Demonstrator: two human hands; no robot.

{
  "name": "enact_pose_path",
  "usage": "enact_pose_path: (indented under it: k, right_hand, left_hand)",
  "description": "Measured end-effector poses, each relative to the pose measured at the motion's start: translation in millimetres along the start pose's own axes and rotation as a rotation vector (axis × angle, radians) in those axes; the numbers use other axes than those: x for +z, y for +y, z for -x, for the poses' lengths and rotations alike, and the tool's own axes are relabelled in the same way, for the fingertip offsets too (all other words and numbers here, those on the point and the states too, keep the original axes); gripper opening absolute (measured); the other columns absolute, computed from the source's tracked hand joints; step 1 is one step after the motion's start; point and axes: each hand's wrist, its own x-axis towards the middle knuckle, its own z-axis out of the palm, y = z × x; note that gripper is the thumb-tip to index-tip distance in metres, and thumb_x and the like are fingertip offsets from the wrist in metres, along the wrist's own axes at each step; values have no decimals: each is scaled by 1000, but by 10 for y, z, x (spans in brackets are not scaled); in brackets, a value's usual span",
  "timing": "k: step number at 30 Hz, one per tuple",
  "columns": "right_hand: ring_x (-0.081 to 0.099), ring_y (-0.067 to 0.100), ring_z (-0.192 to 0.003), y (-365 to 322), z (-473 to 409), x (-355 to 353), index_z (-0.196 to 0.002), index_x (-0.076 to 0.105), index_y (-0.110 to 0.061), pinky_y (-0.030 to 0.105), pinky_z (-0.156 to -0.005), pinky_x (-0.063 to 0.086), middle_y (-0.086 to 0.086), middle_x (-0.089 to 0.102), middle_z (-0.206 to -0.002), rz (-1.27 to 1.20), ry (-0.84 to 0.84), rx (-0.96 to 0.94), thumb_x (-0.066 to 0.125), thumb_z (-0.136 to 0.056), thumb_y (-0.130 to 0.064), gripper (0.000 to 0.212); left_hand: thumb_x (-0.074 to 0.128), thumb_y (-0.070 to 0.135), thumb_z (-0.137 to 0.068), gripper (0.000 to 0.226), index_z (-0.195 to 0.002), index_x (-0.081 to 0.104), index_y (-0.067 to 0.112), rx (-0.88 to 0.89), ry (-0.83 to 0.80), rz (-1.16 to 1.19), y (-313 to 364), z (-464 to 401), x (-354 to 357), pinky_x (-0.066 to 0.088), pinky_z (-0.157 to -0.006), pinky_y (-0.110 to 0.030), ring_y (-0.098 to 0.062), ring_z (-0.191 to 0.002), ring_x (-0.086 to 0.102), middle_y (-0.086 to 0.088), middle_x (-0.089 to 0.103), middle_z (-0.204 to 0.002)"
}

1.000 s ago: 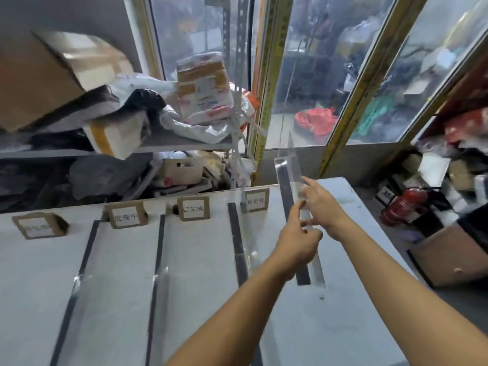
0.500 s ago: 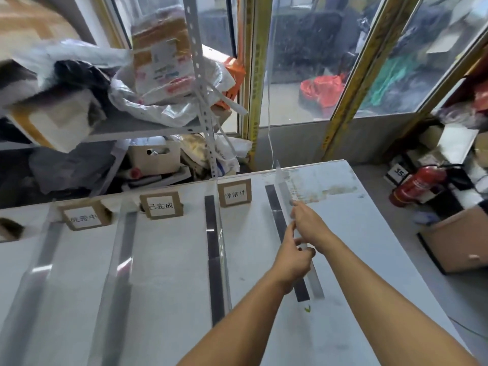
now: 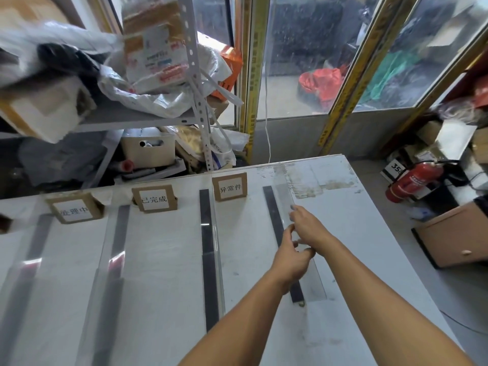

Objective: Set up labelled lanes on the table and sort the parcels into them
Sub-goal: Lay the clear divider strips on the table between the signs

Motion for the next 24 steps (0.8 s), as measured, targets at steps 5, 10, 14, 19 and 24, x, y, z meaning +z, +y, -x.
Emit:
enact_pose_path:
  k: [5,10,14,19,24]
  right_hand:
    - [40,28,-141,5,47,-15,-155,32,-22,52,-113,37,4,37,-159,71,30,-15,38,-104,-44,56]
    - [41,29,-142,1,181,-12,-155,31,-20,44,-112,34,7,39,-158,124,100,-30,38,-103,-49,59]
    - [45,31,-138,-204,462,70,-151,37,-23,48,-107,42,7,44,-155,129,360,-206,45,-102,-48,55]
    - [56,15,-120,-792,932,427,-141,49,-23,29,-90,48,0,58,-139,70,489,-516,51,-102,-38,42]
    - [59,5,-100,-1483,1470,1158,-138,51,-23,13,-79,47,-11,60,-114,55,331,-686,54,-101,-33,38]
  left_hand:
    - [58,22,-98,70,-151,17,44,30,5,-37,7,37,-50,49,-101,-42,-23,-128,48,-7,38,-152]
    - [55,22,-98,71,-152,15,43,64,18,-93,12,153,-193,51,-100,-42,-29,-126,52,-8,39,-151]
    - [53,19,-99,63,-151,25,41,224,67,-228,100,354,-481,48,-90,-27,-20,-123,52,-8,46,-148]
    - [52,22,-101,40,-141,47,30,421,248,-340,396,786,-1192,41,-67,-9,-7,-101,55,-2,61,-129]
    - [55,24,-99,22,-121,59,28,559,377,-351,489,1551,-2130,45,-70,-7,5,-91,60,15,64,-103]
